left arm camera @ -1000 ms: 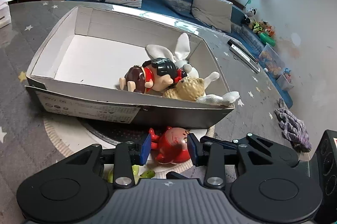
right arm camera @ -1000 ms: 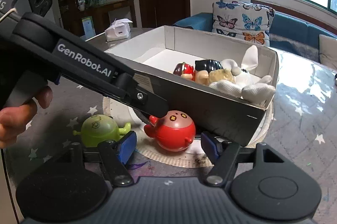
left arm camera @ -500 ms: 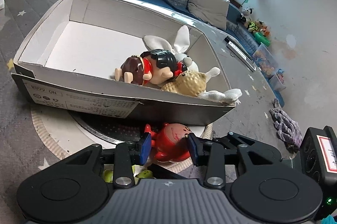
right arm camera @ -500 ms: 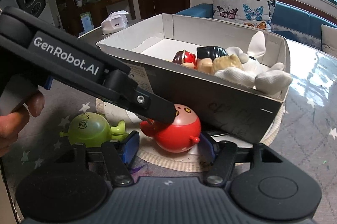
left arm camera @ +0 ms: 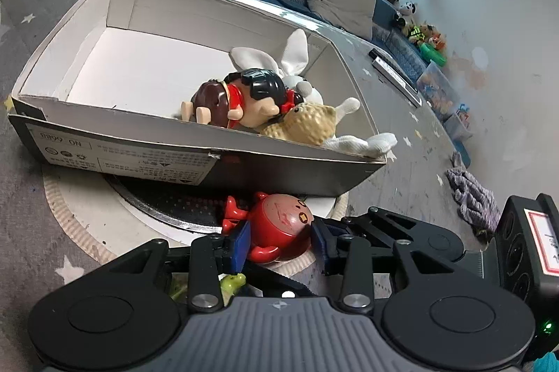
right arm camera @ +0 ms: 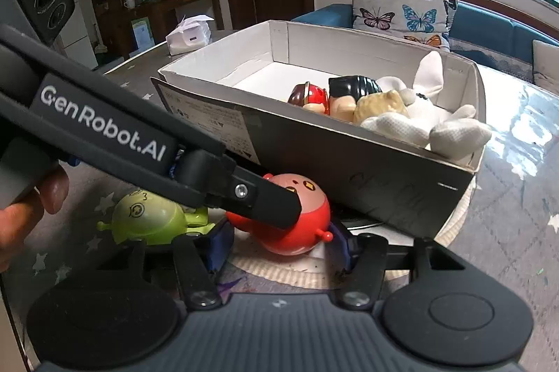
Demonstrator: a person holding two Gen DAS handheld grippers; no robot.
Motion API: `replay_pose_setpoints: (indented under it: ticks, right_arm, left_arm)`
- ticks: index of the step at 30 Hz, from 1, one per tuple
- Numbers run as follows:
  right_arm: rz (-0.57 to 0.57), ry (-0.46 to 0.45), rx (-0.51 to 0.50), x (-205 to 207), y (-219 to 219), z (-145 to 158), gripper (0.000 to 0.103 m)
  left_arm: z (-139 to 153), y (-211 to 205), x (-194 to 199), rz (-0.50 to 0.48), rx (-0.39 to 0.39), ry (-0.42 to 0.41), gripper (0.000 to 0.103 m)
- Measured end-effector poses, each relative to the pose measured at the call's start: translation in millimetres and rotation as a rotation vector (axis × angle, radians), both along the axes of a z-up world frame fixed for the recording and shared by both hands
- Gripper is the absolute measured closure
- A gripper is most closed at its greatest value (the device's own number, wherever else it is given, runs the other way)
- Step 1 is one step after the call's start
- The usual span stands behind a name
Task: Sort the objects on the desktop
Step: 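Lower the left tool onto the red round doll and lift it, then carry the red doll into the box and open the left tool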
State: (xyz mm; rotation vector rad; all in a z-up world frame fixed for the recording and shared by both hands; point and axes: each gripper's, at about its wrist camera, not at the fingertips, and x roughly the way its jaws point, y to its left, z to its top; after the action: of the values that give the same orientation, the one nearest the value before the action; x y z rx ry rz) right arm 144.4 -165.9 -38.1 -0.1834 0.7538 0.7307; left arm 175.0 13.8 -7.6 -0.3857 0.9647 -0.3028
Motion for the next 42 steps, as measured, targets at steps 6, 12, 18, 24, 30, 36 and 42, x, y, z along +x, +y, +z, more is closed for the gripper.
replay_pose_setpoints:
  ticks: [6,12,18,24,30,36,42]
  right_arm:
    - [0.007,-0.004,0.004,-5.0,-1.8,7.4,0.045]
    - [0.017,-0.061,0.027,-9.7,-4.4,40.1,0.045]
    - [0.017,-0.118,0.047,5.7,5.3,66.7,0.045]
    - [0.018,-0.141,0.056,34.7,24.5,77.8,0.045]
    - [0.037,-0.112,0.044,62.3,47.6,70.0,0.045]
    - [0.062,-0.072,0.032,80.8,65.9,52.9,0.045]
    - [0.071,-0.047,0.023,89.4,74.2,41.1,0.045]
  left_arm:
    - [17.0,-2.1,-11.0,-0.019,0.005,-0.026,0.062]
    - [47.8,-0.3,-17.3,-0.024,0.005,-0.093,0.062]
    - [77.3,4.7,-4.2,-0.021,0.031,-0.161,0.062]
    - [86.7,21.3,23.2,0.007,0.036,-0.168,0.061]
    - [74.5,45.3,44.9,0.051,0.017,-0.128,0.061]
    - [58.8,56.8,55.9,0.073,0.039,-0.103,0.061]
    - [50.8,60.3,57.5,0.086,0.064,-0.094,0.062]
